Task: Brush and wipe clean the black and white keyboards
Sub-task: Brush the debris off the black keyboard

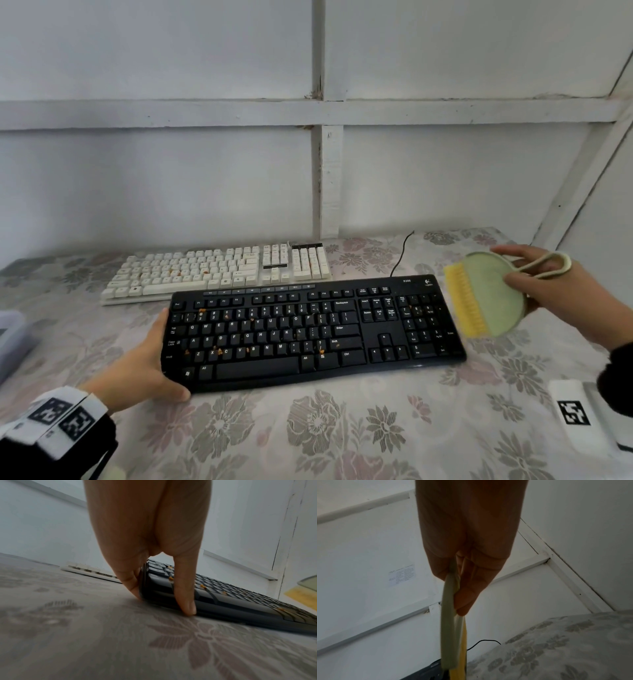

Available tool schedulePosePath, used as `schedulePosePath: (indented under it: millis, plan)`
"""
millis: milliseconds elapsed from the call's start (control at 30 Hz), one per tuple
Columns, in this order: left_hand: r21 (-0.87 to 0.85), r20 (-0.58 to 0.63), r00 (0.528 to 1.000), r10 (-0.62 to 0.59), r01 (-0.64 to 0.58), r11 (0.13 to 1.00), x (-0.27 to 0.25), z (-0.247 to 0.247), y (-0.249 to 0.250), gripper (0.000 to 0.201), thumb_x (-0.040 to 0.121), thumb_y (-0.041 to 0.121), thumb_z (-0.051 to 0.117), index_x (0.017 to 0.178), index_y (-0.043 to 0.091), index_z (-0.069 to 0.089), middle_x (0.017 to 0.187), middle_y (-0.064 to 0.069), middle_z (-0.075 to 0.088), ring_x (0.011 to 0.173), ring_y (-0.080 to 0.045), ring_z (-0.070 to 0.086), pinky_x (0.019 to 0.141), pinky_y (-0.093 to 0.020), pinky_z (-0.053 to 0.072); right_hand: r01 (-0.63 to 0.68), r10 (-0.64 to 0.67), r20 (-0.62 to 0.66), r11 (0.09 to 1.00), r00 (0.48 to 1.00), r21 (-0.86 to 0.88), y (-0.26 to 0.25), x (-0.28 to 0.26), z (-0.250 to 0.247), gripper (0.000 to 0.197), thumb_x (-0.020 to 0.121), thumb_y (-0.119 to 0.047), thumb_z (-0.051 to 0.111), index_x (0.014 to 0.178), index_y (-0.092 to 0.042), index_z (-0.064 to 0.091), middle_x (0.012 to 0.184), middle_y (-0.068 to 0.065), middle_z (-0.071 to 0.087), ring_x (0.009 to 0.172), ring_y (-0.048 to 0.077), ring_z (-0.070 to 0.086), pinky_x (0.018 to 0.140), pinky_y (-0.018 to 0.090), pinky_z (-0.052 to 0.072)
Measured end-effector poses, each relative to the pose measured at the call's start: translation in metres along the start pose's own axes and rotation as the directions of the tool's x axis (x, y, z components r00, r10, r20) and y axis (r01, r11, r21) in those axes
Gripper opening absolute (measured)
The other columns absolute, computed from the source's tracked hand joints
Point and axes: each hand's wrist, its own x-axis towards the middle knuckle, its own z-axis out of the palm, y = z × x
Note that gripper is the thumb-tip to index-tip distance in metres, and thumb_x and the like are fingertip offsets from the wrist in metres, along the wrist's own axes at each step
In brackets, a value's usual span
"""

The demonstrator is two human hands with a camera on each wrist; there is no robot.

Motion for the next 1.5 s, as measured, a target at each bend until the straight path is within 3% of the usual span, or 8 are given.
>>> schedulePosePath:
  millis: [133, 300, 567, 967, 1100, 1267, 1367, 1500]
  plan:
    - [0.013, 0.006, 1.0, -0.005, 0.005, 1.0, -0.001, 0.0, 0.0, 0.132, 0.029, 0.021, 0.087, 0.116, 0.076, 0.004, 0.125, 0.009, 0.051, 0.11, -0.016, 0.056, 0.097, -0.043, 0.046, 0.022, -0.022, 0.009, 1.0, 1.0, 0.013, 0.001, 0.004, 0.007, 0.041, 0.09, -0.001, 0.056, 0.111, -0.036, 0.064, 0.104, 0.013, 0.067, 0.074, 0.017, 0.064, 0.051, 0.025, 0.054]
    - [0.017, -0.005, 1.0, 0.013, -0.013, 1.0, -0.002, 0.001, 0.003, 0.125, 0.032, 0.017, 0.083, 0.112, 0.075, 0.006, 0.124, 0.012, 0.048, 0.109, -0.015, 0.055, 0.093, -0.034, 0.045, -0.01, 0.018, 0.109, 0.997, 0.994, -0.074, 0.012, -0.018, 0.013, 0.048, 0.088, 0.002, 0.058, 0.094, -0.045, 0.067, 0.086, -0.003, 0.071, 0.068, 0.019, 0.067, 0.051, 0.032, 0.056]
    - [0.014, 0.005, 1.0, 0.009, -0.009, 1.0, -0.002, 0.0, 0.001, 0.128, 0.03, 0.021, 0.087, 0.112, 0.077, 0.006, 0.125, 0.011, 0.048, 0.111, -0.017, 0.055, 0.099, -0.043, 0.044, -0.004, 0.011, 0.068, 0.995, 0.998, -0.1, -0.003, -0.005, 0.005, 0.041, 0.088, 0.001, 0.057, 0.095, -0.038, 0.067, 0.085, 0.01, 0.068, 0.072, 0.03, 0.062, 0.054, 0.039, 0.056]
    - [0.022, 0.004, 1.0, -0.029, 0.029, 0.999, -0.004, 0.001, 0.006, 0.126, 0.033, 0.019, 0.084, 0.115, 0.069, 0.003, 0.119, 0.009, 0.053, 0.106, -0.013, 0.056, 0.094, -0.037, 0.045, 0.076, -0.076, -0.067, 0.997, 0.995, -0.012, -0.022, 0.009, 0.033, 0.04, 0.089, 0.0, 0.054, 0.122, -0.023, 0.06, 0.106, 0.006, 0.066, 0.069, 0.01, 0.063, 0.047, 0.019, 0.053]
    - [0.024, -0.006, 1.0, -0.023, 0.023, 0.999, -0.004, 0.0, 0.004, 0.129, 0.031, 0.022, 0.085, 0.112, 0.075, 0.001, 0.121, 0.01, 0.052, 0.108, -0.015, 0.056, 0.096, -0.04, 0.045, 0.064, -0.071, -0.033, 0.981, 0.997, -0.184, -0.024, 0.003, 0.044, 0.038, 0.088, -0.004, 0.056, 0.117, -0.029, 0.06, 0.099, 0.003, 0.065, 0.069, 0.016, 0.062, 0.046, 0.015, 0.05]
    - [0.033, -0.001, 0.999, -0.033, 0.033, 0.999, -0.004, 0.0, 0.006, 0.126, 0.042, 0.006, 0.086, 0.116, 0.067, 0.003, 0.117, 0.01, 0.054, 0.105, -0.012, 0.056, 0.088, -0.029, 0.045, 0.021, -0.008, 0.053, 0.968, 0.999, -0.249, -0.013, -0.021, 0.049, 0.032, 0.085, -0.005, 0.059, 0.106, -0.029, 0.062, 0.09, 0.005, 0.066, 0.069, 0.028, 0.062, 0.048, 0.033, 0.054]
    - [0.046, -0.001, 0.999, -0.048, 0.048, 0.998, -0.003, 0.001, 0.005, 0.127, 0.048, 0.0, 0.085, 0.123, 0.059, 0.001, 0.114, 0.011, 0.054, 0.101, -0.01, 0.056, 0.08, -0.023, 0.044, 0.013, 0.008, 0.075, 0.963, 0.997, -0.271, -0.021, -0.022, 0.043, 0.03, 0.083, -0.005, 0.061, 0.097, -0.031, 0.064, 0.086, 0.003, 0.066, 0.068, 0.023, 0.062, 0.051, 0.033, 0.052]
    - [0.039, -0.002, 0.999, -0.036, 0.036, 0.999, -0.002, 0.0, 0.004, 0.124, 0.046, 0.004, 0.085, 0.113, 0.069, 0.004, 0.114, 0.009, 0.056, 0.102, -0.011, 0.057, 0.082, -0.026, 0.046, 0.052, -0.063, -0.034, 0.964, 0.997, -0.26, -0.037, -0.008, 0.042, 0.03, 0.085, -0.007, 0.059, 0.102, -0.032, 0.062, 0.082, -0.002, 0.062, 0.065, 0.016, 0.058, 0.054, 0.027, 0.047]
